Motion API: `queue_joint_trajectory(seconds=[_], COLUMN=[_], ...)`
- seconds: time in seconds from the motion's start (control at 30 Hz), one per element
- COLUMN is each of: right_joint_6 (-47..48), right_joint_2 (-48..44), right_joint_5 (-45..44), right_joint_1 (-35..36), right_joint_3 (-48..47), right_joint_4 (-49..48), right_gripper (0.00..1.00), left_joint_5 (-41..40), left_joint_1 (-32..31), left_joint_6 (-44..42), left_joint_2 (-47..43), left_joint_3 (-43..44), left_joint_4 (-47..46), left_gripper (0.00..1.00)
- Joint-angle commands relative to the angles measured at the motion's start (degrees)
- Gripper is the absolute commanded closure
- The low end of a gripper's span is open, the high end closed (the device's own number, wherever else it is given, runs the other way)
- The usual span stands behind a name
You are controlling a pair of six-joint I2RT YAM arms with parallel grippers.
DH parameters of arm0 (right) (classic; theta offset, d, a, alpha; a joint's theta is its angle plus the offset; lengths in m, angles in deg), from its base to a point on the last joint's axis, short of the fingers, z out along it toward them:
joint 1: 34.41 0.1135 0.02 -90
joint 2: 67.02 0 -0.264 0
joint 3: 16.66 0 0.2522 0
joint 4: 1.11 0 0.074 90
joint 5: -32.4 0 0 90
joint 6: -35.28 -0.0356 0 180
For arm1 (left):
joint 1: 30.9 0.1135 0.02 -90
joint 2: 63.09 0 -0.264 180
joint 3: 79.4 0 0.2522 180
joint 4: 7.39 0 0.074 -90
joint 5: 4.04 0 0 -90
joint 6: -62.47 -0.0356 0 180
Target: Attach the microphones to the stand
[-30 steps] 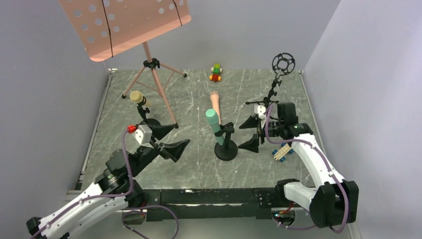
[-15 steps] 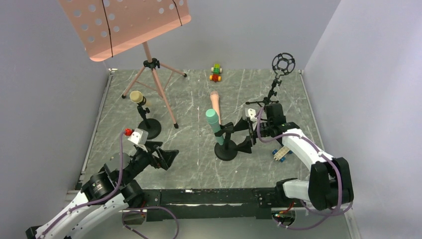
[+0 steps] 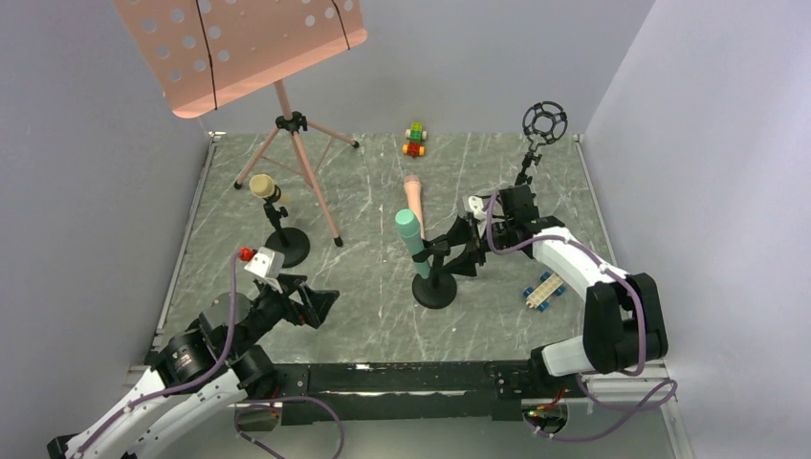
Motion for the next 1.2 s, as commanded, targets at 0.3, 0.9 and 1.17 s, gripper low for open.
queue_joint_trajectory(seconds=[0.3, 0.9, 1.17], right_joint_6=[20.07, -0.96, -21.49], right_joint_2=[8.28, 3.08, 8.8], right_joint_5=[6.83, -1.72, -9.98], right_joint_1=[1.09, 6.13, 15.36], right_joint_3=[-10.57, -11.1, -14.28], right_joint_4=[21.07, 1.59, -25.59], right_gripper=[0.65, 0.95, 0.96], left_joint_5=[-0.58, -3.06, -5.17], left_joint_1=[-0.08, -0.1, -0.09], left_joint_6=[-0.65, -6.01, -6.68], left_joint_2=[-1.19, 3.31, 4.71], left_joint_3=[3.79, 14.18, 18.43], left_joint_4=[2.81, 6.23, 8.88], left_gripper=[0.01, 0.01, 0.01])
